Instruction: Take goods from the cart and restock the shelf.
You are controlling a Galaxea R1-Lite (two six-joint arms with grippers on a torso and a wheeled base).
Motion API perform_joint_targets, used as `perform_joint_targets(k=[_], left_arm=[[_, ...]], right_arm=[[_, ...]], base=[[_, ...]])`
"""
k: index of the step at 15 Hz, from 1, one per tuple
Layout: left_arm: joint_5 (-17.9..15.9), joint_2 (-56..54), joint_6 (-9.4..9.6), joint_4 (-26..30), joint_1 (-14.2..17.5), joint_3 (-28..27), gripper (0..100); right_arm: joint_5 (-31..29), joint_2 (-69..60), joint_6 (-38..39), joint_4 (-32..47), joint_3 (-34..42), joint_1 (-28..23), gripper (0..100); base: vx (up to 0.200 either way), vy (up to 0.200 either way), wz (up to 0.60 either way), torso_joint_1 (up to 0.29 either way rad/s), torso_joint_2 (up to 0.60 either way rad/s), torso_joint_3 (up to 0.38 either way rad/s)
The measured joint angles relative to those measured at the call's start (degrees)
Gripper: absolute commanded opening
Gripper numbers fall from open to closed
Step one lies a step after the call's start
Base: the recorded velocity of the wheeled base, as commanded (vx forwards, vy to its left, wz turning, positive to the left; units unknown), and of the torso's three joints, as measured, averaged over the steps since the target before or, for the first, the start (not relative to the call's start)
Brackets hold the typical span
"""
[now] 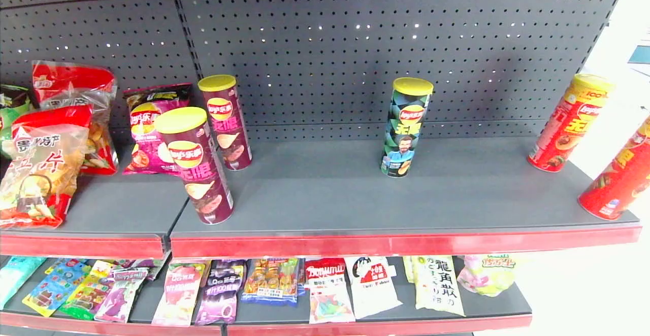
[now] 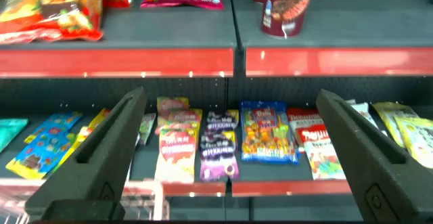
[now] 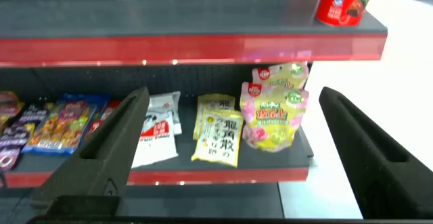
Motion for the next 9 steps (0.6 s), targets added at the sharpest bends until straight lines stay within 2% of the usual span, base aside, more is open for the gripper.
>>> perform_joint_targets(k=[9], left_arm=[[0.00, 0.00, 0.00, 0.00, 0.00, 0.00, 100]], right_arm=[[0.09, 0.00, -0.07, -0.02, 0.00, -0.02, 100]], base=[[0.000, 0.000, 0.00, 0.000, 0.00, 0.000]])
